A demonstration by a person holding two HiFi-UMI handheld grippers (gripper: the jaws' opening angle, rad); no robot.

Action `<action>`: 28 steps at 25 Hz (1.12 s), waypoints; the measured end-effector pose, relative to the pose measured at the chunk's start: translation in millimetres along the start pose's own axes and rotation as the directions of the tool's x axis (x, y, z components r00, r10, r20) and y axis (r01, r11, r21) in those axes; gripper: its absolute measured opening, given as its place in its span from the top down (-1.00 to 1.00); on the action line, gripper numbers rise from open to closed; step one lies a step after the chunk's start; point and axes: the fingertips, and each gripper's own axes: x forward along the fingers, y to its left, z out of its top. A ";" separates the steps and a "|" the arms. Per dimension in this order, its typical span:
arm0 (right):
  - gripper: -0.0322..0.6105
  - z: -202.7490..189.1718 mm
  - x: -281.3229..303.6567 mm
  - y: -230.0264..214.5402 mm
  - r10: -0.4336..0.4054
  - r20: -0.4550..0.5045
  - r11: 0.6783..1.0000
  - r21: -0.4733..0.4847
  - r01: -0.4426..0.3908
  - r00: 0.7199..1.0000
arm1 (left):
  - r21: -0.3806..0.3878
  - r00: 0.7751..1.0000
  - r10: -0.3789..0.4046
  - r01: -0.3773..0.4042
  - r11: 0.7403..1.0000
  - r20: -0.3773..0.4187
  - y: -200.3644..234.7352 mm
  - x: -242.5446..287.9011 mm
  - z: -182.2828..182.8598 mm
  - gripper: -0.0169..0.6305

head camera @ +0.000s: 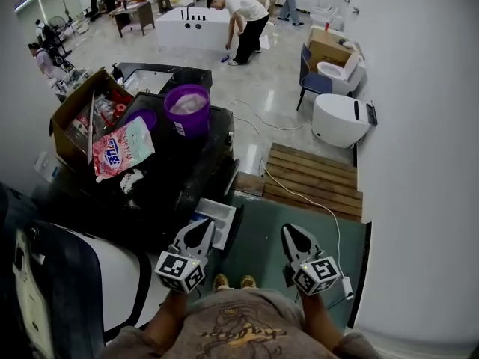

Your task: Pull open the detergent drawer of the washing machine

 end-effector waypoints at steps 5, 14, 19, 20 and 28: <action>0.89 -9.2 5.6 1.9 -0.010 -0.019 1.000 -0.027 0.009 1.000 | -0.001 1.000 0.023 -0.023 1.000 0.001 8.6 -4.8 -5.5 0.88; 0.89 -11.8 8.6 2.4 -0.047 -0.034 0.997 -0.060 0.045 0.998 | 0.005 0.999 0.039 -0.039 0.999 -0.004 13.1 -8.0 -13.0 0.88; 0.89 -15.8 8.8 3.3 -0.044 -0.039 0.996 -0.076 0.041 0.998 | 0.004 0.999 0.046 -0.046 0.999 -0.002 14.0 -9.7 -12.4 0.88; 0.89 -17.7 8.7 3.4 -0.042 -0.040 0.996 -0.075 0.039 0.998 | 0.003 0.999 0.048 -0.048 0.999 -0.002 14.4 -10.2 -12.6 0.88; 0.89 -19.2 7.1 6.8 -0.037 -0.048 0.997 -0.075 0.033 0.998 | -0.013 0.998 0.059 -0.059 0.998 -0.002 15.0 -14.7 -11.9 0.88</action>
